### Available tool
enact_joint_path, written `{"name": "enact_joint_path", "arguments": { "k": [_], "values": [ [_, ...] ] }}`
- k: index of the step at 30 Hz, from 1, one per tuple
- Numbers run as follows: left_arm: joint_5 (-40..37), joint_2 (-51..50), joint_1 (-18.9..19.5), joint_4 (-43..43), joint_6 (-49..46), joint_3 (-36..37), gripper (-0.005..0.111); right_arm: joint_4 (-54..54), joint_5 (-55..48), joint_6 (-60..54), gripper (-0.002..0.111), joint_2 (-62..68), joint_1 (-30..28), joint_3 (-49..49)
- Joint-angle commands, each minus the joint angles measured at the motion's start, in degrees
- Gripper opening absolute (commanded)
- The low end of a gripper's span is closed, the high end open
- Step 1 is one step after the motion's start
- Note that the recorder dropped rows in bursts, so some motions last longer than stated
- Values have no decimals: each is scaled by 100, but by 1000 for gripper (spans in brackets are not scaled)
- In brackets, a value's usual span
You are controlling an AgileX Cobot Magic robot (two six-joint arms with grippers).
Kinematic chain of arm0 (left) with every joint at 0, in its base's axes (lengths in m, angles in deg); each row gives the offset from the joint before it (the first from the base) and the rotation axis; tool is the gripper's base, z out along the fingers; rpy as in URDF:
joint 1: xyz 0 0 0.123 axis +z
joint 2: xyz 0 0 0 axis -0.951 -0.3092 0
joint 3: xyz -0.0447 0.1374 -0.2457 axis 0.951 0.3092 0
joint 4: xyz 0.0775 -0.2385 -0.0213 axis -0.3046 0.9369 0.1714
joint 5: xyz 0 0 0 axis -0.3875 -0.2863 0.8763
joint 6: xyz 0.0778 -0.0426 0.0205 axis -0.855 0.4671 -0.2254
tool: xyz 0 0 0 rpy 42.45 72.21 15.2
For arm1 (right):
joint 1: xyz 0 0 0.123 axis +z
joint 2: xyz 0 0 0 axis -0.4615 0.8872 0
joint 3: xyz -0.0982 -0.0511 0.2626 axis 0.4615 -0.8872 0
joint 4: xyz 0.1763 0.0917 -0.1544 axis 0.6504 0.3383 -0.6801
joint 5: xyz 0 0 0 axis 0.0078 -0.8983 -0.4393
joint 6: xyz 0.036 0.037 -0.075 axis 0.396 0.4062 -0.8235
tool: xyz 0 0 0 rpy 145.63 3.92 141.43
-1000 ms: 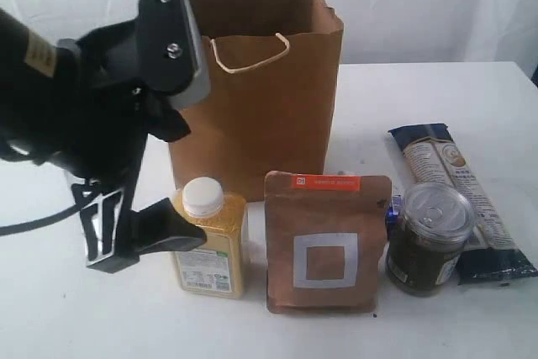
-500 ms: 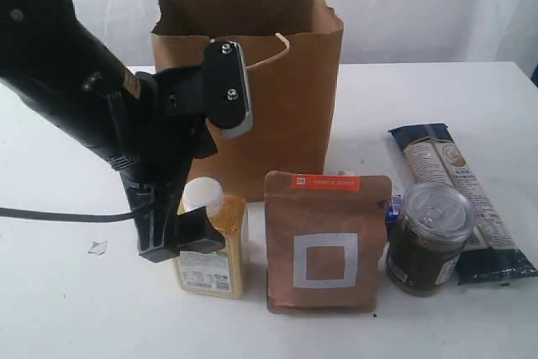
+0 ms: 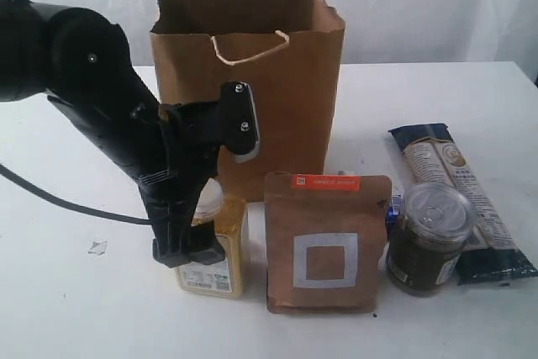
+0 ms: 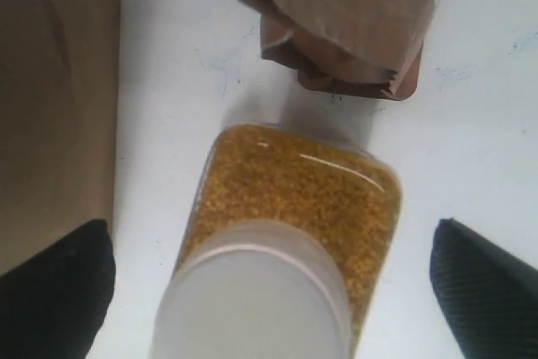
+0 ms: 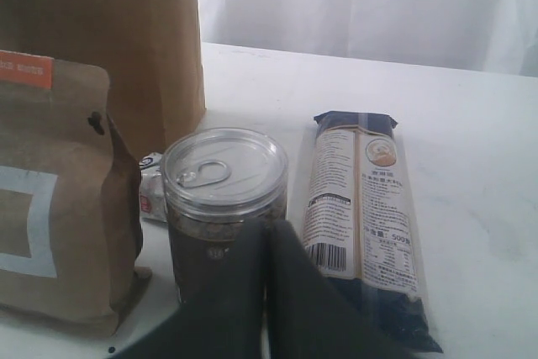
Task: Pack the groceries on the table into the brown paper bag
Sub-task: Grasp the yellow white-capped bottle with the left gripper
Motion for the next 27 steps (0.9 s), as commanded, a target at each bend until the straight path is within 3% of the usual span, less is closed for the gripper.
{"name": "enact_joint_path", "arguments": {
  "k": [1, 4, 10, 12, 20, 27],
  "values": [
    [-54, -143, 36, 131, -10, -35, 103, -1, 64, 19, 0, -33, -25, -28],
    [-54, -143, 36, 234, 28, -35, 85, -1, 64, 19, 0, -33, -25, -28],
    [-290, -143, 36, 742, 51, -35, 16, -1, 64, 19, 0, -33, -25, -28],
    [-458, -143, 36, 755, 16, -35, 0, -1, 64, 19, 0, -33, -25, -28],
    [-694, 330, 36, 446, 320, -35, 0, -1, 64, 19, 0, -33, -25, -28],
    [-677, 2091, 36, -52, 1185, -35, 0, -1, 64, 19, 0, -33, -25, -28]
  ]
}}
